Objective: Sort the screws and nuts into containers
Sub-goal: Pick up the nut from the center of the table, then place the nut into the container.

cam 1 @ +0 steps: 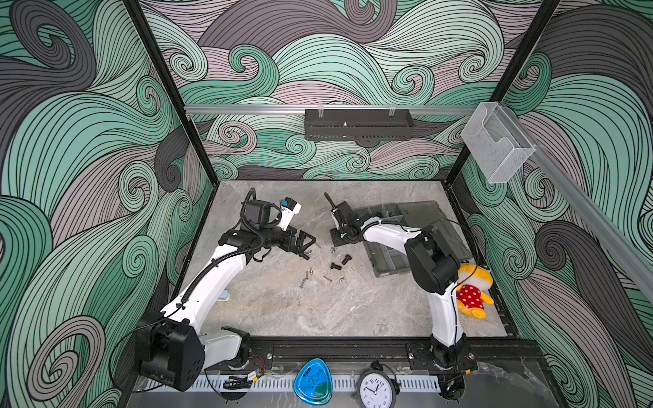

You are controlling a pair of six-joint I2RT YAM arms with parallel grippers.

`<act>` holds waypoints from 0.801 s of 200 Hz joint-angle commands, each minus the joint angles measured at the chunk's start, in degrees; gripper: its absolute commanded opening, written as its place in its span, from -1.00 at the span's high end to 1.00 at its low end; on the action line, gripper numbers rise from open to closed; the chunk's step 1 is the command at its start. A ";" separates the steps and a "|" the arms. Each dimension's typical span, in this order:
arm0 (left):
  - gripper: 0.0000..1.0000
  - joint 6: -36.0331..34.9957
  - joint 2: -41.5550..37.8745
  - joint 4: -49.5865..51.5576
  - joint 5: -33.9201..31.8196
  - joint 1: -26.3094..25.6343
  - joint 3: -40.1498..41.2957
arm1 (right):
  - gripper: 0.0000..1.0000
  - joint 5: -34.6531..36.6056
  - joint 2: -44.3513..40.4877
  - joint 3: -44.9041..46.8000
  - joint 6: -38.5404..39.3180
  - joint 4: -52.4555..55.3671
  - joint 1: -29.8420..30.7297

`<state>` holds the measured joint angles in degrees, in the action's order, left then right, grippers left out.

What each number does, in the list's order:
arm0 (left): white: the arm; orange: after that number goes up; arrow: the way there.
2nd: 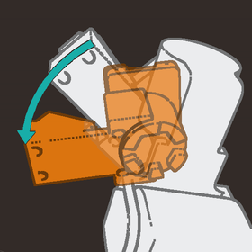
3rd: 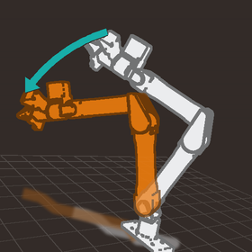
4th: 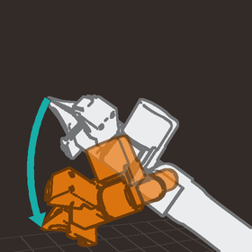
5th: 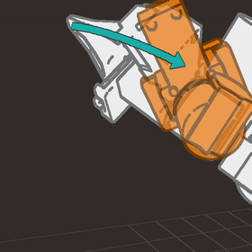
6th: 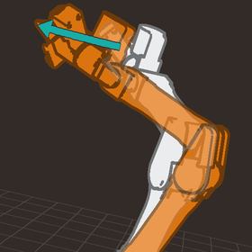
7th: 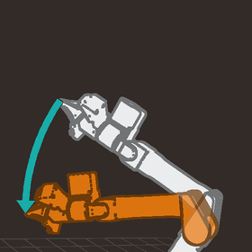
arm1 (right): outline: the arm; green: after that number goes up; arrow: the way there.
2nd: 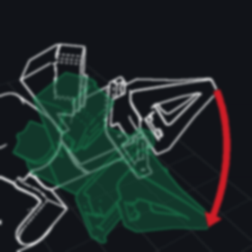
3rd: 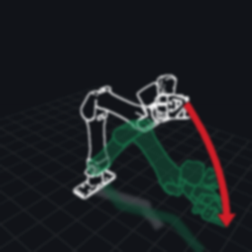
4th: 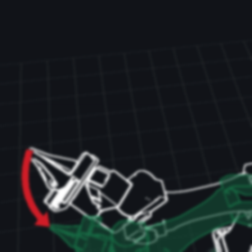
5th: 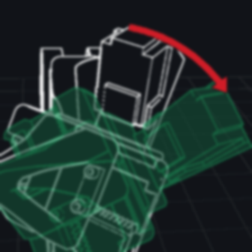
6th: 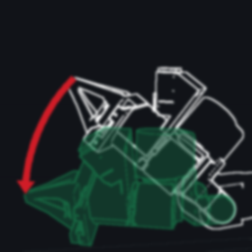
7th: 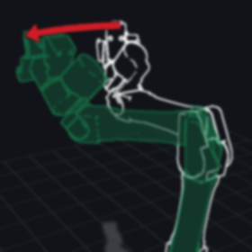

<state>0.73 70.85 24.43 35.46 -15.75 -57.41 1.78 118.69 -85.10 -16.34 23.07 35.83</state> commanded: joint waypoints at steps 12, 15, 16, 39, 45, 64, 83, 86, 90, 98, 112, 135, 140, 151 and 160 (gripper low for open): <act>-0.97 2.66 1.68 -2.84 5.61 -0.17 -0.60 | 0.89 -1.21 -9.50 5.62 -0.36 -0.85 -7.69; -0.97 2.79 1.76 -3.01 5.98 -0.23 -0.52 | 0.89 -1.12 -10.20 6.09 -0.43 -0.97 -8.43; -0.97 2.83 1.80 -3.04 6.18 -0.37 -0.52 | 0.89 -1.10 -10.44 6.18 -0.44 -0.90 -8.64; -0.97 2.66 1.08 -5.85 8.45 -2.94 0.89 | 0.89 -0.31 -14.52 9.43 -0.75 0.04 -13.78; -0.97 2.42 0.52 -6.62 8.82 -3.92 1.51 | 0.89 -0.11 -15.30 10.35 -0.71 0.22 -15.17; -0.97 0.61 -1.22 -7.61 8.65 -6.40 2.85 | 0.89 -0.15 -16.86 12.75 -0.78 0.35 -19.68; -0.97 -0.76 -1.68 -7.26 7.81 -7.54 3.18 | 0.89 -0.47 -17.36 13.97 -0.55 0.16 -23.50; -0.97 -0.83 -1.68 -7.17 7.58 -7.62 3.10 | 0.89 -0.28 -17.30 14.14 -0.40 0.06 -23.95; -0.97 -0.86 -1.62 -7.05 7.54 -7.63 2.95 | 0.89 0.02 -17.08 14.09 -0.29 0.00 -24.47; -0.97 -0.99 -1.35 -6.64 7.44 -7.72 2.68 | 0.89 0.11 -16.66 13.96 0.11 0.05 -25.46; -0.97 -1.23 -1.22 -6.32 7.47 -7.76 2.56 | 0.89 0.40 -15.54 13.32 0.50 -0.03 -27.29; -0.97 -1.77 -1.57 -6.15 7.34 -7.81 2.65 | 0.89 1.80 -14.07 12.14 1.43 -0.22 -29.00; -0.97 -1.88 -1.59 -6.14 7.17 -7.83 2.71 | 0.87 2.06 -13.79 11.88 1.73 -0.11 -29.27; -0.97 -2.05 -1.59 -5.90 6.89 -7.82 2.65 | 0.81 2.02 -13.04 11.28 2.16 0.26 -29.57; -0.97 -2.22 -1.53 -5.60 6.68 -7.86 2.52 | 0.74 1.51 -12.71 11.04 2.31 0.51 -29.76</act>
<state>0.19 70.37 18.39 42.19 -23.33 -54.17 2.59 104.29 -72.29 -15.62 23.03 6.52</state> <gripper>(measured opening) 0.986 0.101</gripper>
